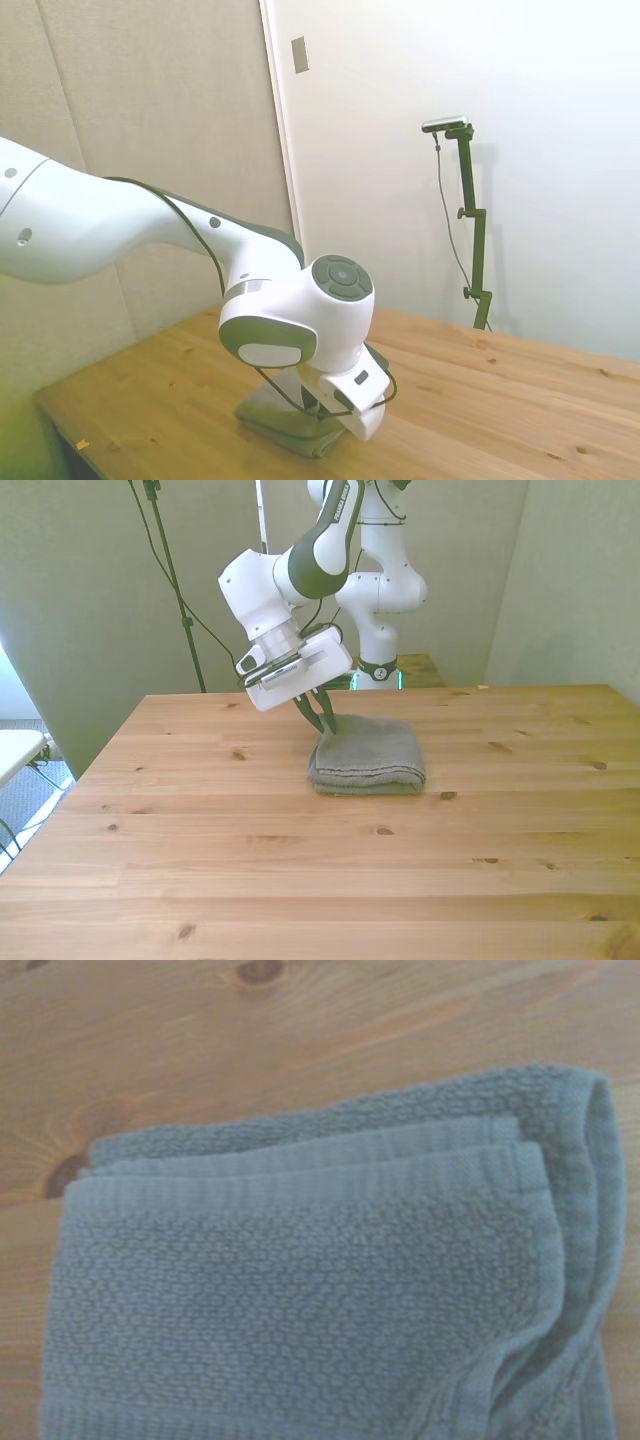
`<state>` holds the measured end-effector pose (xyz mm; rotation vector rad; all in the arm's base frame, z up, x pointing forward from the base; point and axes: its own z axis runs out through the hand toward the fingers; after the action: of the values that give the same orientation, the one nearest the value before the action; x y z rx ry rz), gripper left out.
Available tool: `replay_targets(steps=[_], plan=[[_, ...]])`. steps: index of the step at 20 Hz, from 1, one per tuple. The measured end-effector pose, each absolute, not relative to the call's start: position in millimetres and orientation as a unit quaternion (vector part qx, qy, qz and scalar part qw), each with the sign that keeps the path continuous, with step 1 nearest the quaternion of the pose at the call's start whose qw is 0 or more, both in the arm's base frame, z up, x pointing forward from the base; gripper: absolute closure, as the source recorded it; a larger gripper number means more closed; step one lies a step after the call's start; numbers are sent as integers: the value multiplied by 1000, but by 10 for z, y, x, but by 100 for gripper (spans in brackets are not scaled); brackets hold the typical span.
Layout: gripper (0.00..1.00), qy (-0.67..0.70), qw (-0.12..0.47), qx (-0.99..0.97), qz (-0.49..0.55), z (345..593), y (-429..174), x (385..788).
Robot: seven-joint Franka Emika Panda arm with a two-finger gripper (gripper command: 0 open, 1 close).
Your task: Unfold the towel
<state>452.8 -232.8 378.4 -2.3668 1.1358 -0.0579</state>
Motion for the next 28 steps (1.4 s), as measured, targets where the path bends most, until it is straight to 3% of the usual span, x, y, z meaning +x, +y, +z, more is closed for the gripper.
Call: replay_targets(steps=[11,20,28], plan=[[100,308,281,-908,-28,4456,-1444,4818],[100,134,290,-947,2,4634,-803,4973],[100,86,289,-953,11,4647,-531,5220]])
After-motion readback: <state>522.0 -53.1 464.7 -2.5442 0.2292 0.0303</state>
